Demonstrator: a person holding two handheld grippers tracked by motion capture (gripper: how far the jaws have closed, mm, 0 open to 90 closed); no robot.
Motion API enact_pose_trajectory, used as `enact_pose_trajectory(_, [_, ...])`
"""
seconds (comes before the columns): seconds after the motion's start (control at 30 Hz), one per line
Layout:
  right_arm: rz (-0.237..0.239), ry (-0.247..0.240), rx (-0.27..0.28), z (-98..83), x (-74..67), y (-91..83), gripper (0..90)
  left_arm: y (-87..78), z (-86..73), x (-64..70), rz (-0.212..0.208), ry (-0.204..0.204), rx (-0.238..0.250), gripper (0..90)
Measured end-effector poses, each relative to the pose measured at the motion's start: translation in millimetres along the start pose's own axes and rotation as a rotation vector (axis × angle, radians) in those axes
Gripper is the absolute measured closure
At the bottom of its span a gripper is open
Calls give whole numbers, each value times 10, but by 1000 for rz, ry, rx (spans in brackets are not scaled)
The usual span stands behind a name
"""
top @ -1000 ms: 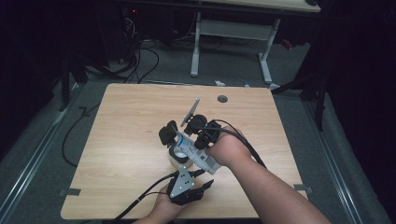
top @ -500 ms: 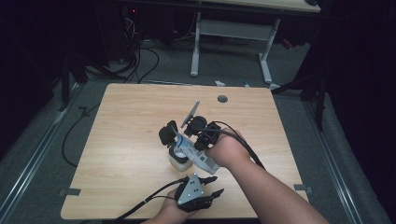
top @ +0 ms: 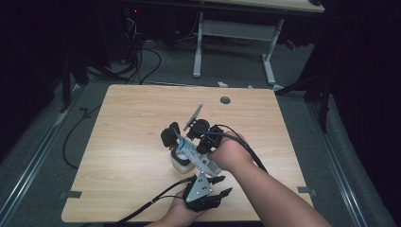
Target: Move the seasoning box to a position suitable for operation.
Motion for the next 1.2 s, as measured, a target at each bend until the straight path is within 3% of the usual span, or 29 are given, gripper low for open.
enact_pose_trajectory(0.13, [-2, 5, 0, -15, 4, -5, 900, -13, -27, -21, 10, 1, -6, 565])
enact_pose_trajectory(0.47, [-3, 21, 5, -98, 17, -21, 900, -46, -137, -160, 42, -45, -34, 562])
enact_pose_trajectory(0.83, [0, 51, 50, -162, 60, -45, 900, -167, -166, -169, 38, -29, -35, 542])
enact_pose_trajectory(1.2, [5, 57, 66, -185, 98, -72, 900, -427, -180, -341, 62, -10, -57, 505])
Point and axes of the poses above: each handheld gripper's, and its own axes: y roughly forward along the jaws, z roughly out of its top, x roughly to its right, the point moved 9 cm from there along y, roughly forward along the jaws, and after that the axes turned 15 degrees about x, right-handed, at the moved point
